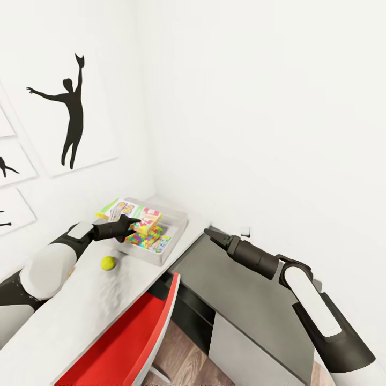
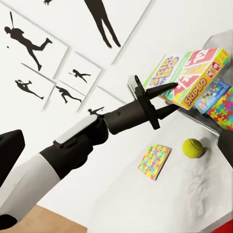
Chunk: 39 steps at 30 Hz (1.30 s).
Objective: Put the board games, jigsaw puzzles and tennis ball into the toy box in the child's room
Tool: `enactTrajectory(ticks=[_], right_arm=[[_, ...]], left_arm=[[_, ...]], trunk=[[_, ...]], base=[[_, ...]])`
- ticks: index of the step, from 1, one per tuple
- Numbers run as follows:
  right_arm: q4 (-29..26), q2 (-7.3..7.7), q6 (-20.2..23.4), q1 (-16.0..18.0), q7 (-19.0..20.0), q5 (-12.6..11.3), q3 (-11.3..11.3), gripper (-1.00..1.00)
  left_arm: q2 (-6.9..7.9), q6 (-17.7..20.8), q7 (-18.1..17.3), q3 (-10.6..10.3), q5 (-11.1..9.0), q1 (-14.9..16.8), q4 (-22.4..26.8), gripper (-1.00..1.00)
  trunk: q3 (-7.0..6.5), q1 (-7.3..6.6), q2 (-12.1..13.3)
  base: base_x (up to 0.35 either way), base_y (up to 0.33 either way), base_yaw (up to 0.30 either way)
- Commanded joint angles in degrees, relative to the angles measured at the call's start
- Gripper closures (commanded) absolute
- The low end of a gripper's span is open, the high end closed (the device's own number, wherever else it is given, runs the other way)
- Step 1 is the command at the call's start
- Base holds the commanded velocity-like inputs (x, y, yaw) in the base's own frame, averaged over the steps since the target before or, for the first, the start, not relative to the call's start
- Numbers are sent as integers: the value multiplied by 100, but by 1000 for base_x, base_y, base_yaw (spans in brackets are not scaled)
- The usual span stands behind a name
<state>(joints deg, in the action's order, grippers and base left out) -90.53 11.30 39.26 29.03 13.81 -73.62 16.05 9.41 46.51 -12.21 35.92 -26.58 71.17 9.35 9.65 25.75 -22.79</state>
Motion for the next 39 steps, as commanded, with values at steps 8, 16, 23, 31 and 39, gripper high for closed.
enactTrajectory(ticks=[8,16,23,31,39], right_arm=[[0,3,12,6,-115,-5,3,-100],[-8,10,-22,6,-119,-4,7,-100],[-8,12,-31,6,-116,-9,11,-100],[-9,8,-32,6,-119,-10,12,-100],[-9,4,-32,6,-124,-11,13,-100]], left_arm=[[-17,10,223,34,49,43,37,100],[-48,-47,335,32,47,40,40,100],[-53,-69,341,24,47,39,40,100],[-110,-64,343,21,41,45,414,100],[-259,-71,326,13,39,46,689,100]], trunk=[[87,3,-13],[161,3,-13],[226,3,-13],[300,3,-13],[320,3,-13]], base=[[0,0,0],[0,0,0],[0,0,0],[0,0,0],[0,0,0]])
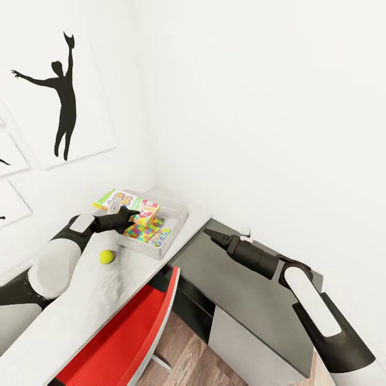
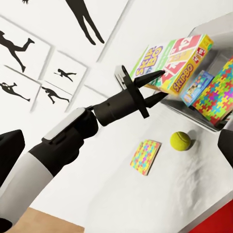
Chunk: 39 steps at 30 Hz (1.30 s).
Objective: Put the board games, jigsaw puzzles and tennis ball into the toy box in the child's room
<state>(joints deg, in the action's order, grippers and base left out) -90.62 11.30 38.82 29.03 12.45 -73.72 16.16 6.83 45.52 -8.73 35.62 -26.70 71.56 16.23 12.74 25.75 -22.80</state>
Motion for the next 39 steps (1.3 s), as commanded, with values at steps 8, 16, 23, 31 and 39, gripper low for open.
enactTrajectory(ticks=[8,16,23,31,39], right_arm=[[0,3,11,6,12,0,2,-100],[0,3,11,6,12,1,2,-100],[0,3,11,6,12,2,2,-100],[0,3,11,6,12,5,2,-100],[0,3,11,6,12,6,2,-100]], left_arm=[[-8,19,-32,35,70,7,11,100],[-7,12,-17,25,76,7,12,100],[-7,-170,-23,22,62,7,12,100],[-6,-205,-43,23,61,7,12,100],[-7,-167,-37,31,61,7,4,100]], trunk=[[12,3,-12],[12,3,-12],[12,3,-12],[12,3,-12],[12,3,-12]], base=[[0,0,0],[1,0,0],[136,0,0],[85,0,0],[103,0,0]])
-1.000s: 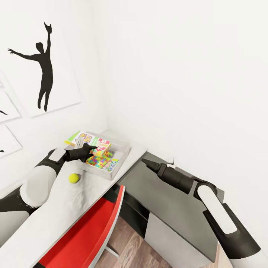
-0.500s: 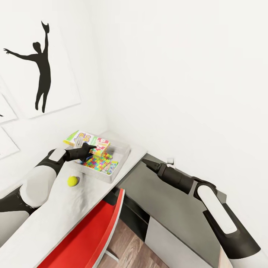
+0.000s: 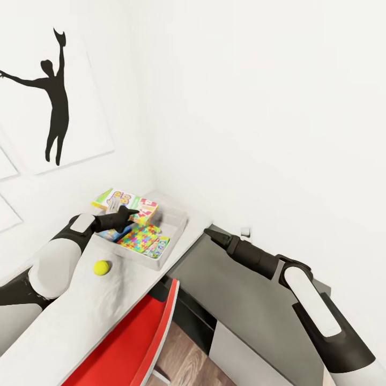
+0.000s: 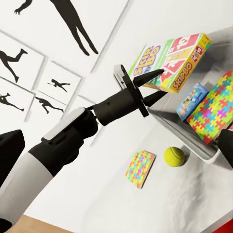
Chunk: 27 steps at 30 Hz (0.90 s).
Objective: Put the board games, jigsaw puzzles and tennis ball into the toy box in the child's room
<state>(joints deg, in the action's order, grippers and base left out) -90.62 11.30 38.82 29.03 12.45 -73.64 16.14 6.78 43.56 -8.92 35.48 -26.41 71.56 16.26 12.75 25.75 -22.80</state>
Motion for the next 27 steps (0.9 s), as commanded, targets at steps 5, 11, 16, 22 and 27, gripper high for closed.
enactTrajectory(ticks=[5,11,16,22,27], right_arm=[[0,4,11,7,12,-1,3,-100],[0,4,11,6,12,-2,3,-100],[0,6,6,6,24,-2,-5,-100],[0,6,-7,6,18,-1,-3,-100],[0,4,-9,6,19,-1,2,-100]], left_arm=[[2,180,-11,43,30,7,-43,100],[7,604,-22,58,3,7,-68,100],[7,672,-37,73,-15,7,-75,100],[28,694,-39,81,-25,4,-86,100],[42,688,-40,88,-36,2,-290,100]], trunk=[[11,3,-12],[11,3,-12],[11,3,-12],[11,3,-12],[11,3,-12]], base=[[6,0,0],[1,0,0],[0,0,0],[0,0,0],[0,0,0]])
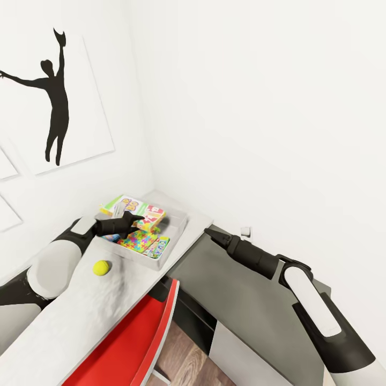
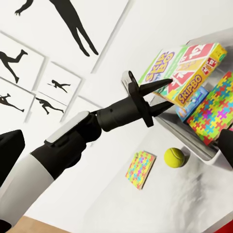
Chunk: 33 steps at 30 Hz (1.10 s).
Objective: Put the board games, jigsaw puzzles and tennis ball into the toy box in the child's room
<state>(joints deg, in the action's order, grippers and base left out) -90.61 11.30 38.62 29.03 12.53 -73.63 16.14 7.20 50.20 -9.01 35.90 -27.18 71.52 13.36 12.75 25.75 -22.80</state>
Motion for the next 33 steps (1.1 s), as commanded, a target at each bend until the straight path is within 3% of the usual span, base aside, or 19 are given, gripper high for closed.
enactTrajectory(ticks=[1,24,25,33], right_arm=[[0,3,12,6,12,-2,3,-100],[0,4,14,6,13,-2,4,-100],[0,6,14,6,13,-2,4,-100],[0,5,14,6,13,-2,4,-100]], left_arm=[[1,21,-30,47,39,7,-32,100],[7,-17,-39,49,37,4,-88,100],[8,-21,-39,49,37,4,-88,-100],[9,-28,-39,49,37,3,-88,-100]], trunk=[[11,3,-12],[11,3,-12],[11,3,-12],[11,3,-12]], base=[[0,0,0],[0,0,0],[0,0,0],[0,0,0]])
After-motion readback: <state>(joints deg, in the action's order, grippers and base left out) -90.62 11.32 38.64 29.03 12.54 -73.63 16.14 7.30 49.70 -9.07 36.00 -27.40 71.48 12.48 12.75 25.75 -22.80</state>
